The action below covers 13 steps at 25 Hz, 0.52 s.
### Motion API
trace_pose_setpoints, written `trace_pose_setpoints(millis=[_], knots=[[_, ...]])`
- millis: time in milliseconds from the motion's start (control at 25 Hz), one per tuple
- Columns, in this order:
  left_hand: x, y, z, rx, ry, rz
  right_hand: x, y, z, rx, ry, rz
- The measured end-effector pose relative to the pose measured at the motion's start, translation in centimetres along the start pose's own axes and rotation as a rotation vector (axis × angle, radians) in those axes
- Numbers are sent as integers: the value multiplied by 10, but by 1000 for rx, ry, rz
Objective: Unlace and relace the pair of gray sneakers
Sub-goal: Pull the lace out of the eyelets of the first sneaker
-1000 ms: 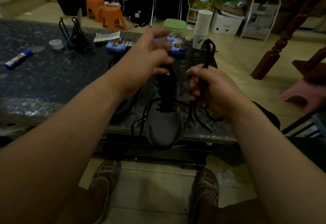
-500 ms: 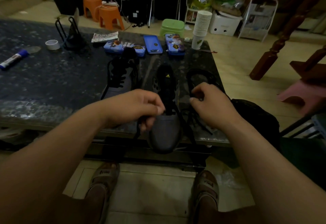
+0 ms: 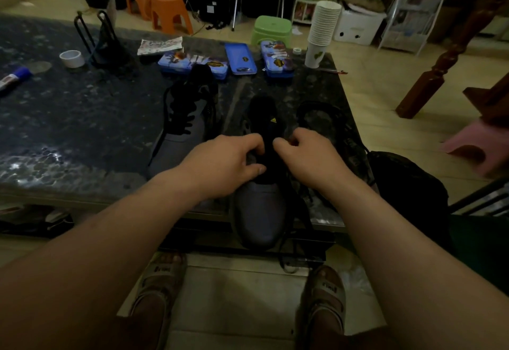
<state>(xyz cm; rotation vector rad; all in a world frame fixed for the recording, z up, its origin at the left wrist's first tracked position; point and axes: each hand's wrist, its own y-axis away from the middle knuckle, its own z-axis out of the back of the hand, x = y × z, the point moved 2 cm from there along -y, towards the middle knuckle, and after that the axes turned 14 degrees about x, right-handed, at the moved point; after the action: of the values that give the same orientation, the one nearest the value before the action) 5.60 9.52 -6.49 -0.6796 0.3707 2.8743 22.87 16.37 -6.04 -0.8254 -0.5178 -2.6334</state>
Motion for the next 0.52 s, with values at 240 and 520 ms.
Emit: trace_pose_setpoints(millis=[240,520], knots=[[7,-7,-1,166,230,-45,-14,-7,8,199,-538,-24],[1,-9,-9,72,552,-47,-14,-1,7,271,-573,-15]])
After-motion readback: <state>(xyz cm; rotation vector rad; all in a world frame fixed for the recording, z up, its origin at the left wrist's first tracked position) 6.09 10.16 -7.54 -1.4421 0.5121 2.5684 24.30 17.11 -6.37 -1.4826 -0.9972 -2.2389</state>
